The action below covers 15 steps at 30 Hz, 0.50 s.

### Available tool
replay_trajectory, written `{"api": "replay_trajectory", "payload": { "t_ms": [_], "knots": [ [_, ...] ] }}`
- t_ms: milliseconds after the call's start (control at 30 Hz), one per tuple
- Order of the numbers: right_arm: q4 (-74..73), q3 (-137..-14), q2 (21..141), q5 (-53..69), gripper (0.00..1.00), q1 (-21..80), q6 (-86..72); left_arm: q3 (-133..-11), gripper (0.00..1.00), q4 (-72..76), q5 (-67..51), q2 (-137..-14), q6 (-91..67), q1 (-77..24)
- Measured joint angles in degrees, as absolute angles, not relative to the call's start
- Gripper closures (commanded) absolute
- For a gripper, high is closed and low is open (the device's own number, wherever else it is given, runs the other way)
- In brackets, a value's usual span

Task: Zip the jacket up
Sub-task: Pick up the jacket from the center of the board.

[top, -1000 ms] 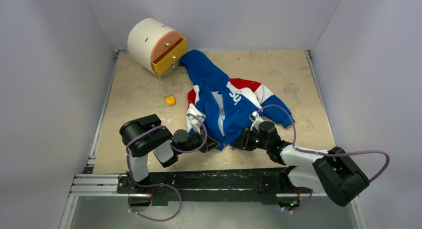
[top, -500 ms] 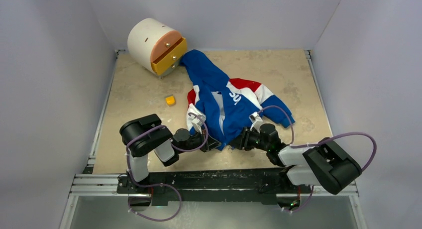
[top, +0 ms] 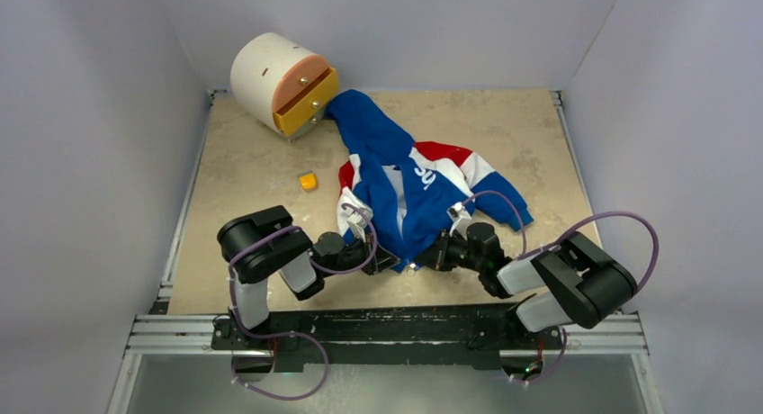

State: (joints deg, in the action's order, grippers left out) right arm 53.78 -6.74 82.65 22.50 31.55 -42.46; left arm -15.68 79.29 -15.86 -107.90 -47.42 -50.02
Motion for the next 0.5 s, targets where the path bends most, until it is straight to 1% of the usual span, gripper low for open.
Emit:
{"api": "replay_trajectory", "payload": {
  "t_ms": [67, 233, 500],
  "knots": [
    [54.2, -6.7, 82.9, 22.6, 1.0, 31.6, -42.4, -15.7, 1.0, 79.2, -15.9, -107.9, -47.4, -50.0],
    [53.9, -6.1, 80.4, 23.0, 1.0, 31.6, -42.0, -15.6, 1.0, 79.7, -15.8, -108.0, -47.6, -50.0],
    [49.4, -5.1, 60.4, 24.9, 1.0, 31.6, -38.4, -12.7, 1.0, 84.7, -14.6, -109.6, -50.3, -50.0]
  ]
}}
